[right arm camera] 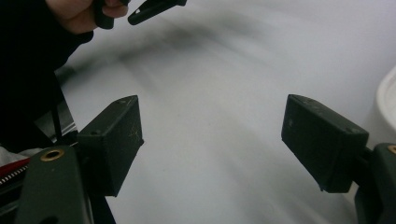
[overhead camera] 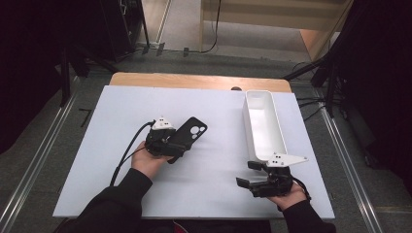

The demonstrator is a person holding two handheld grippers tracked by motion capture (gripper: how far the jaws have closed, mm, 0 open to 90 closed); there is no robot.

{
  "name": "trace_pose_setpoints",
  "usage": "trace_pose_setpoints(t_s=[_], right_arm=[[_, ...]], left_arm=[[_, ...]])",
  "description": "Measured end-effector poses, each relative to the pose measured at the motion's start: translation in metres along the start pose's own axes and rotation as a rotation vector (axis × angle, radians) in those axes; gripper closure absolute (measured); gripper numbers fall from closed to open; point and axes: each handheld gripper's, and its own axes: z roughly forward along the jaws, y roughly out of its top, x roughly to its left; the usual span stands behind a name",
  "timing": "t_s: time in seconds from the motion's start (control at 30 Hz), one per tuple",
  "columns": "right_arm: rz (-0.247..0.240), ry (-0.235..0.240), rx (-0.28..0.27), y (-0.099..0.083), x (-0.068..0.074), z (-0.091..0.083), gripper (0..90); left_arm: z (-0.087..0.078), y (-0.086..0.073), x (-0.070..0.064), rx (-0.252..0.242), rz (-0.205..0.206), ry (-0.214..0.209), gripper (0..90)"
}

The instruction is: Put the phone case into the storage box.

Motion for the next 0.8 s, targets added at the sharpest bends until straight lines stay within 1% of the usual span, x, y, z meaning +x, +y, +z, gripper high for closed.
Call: trace_pose_setpoints(t_s=[0.03, 0.1, 0.13, 0.2, 0.27, 0.33, 0.4, 0.43, 0.47, 0.5, 0.57, 0.67, 0.73, 0.8], right_arm=[[-0.002, 0.000, -0.002, 0.001, 0.001, 0.001, 18.8], [0.005, -0.002, 0.014, 0.003, 0.002, 0.001, 18.8], [0.005, -0.005, 0.015, 0.005, 0.003, 0.002, 18.8], [0.006, -0.018, 0.018, 0.008, 0.004, 0.002, 18.7], [0.020, -0.015, 0.011, 0.012, 0.005, 0.002, 18.8], [0.023, -0.014, 0.016, 0.016, 0.006, 0.002, 18.7], [0.006, -0.028, 0.018, 0.019, 0.007, 0.003, 18.7], [0.003, -0.043, 0.021, 0.020, 0.008, 0.004, 18.8], [0.008, -0.046, 0.026, 0.022, 0.008, 0.004, 18.8], [0.010, -0.044, 0.024, 0.023, 0.009, 0.005, 18.8], [0.005, -0.048, 0.022, 0.027, 0.011, 0.006, 18.7], [0.004, -0.044, 0.016, 0.034, 0.014, 0.009, 18.7], [-0.001, -0.047, 0.012, 0.039, 0.015, 0.010, 18.7], [-0.002, -0.045, 0.011, 0.041, 0.016, 0.013, 18.7]], left_arm=[[-0.001, 0.000, -0.001, -0.005, -0.007, -0.003, 14.2], [-0.003, 0.000, -0.003, -0.016, -0.019, -0.006, 14.2], [-0.004, 0.000, -0.004, -0.018, -0.016, -0.005, 14.2], [-0.006, -0.001, -0.007, -0.042, 0.004, 0.020, 14.2], [-0.007, -0.001, -0.009, -0.057, 0.006, 0.032, 14.2], [-0.007, -0.003, -0.010, -0.068, 0.002, 0.041, 14.2], [-0.008, -0.004, -0.011, -0.073, -0.010, 0.044, 14.2], [-0.008, -0.005, -0.012, -0.085, -0.010, 0.045, 14.2], [-0.010, -0.005, -0.013, -0.087, -0.005, 0.057, 14.2], [-0.011, -0.005, -0.013, -0.100, -0.003, 0.063, 14.2], [-0.014, -0.005, -0.015, -0.135, -0.002, 0.091, 14.2], [-0.016, -0.005, -0.017, -0.161, -0.012, 0.096, 14.2], [-0.017, -0.005, -0.018, -0.166, -0.017, 0.098, 14.2], [-0.018, -0.006, -0.019, -0.181, -0.027, 0.102, 14.1]])
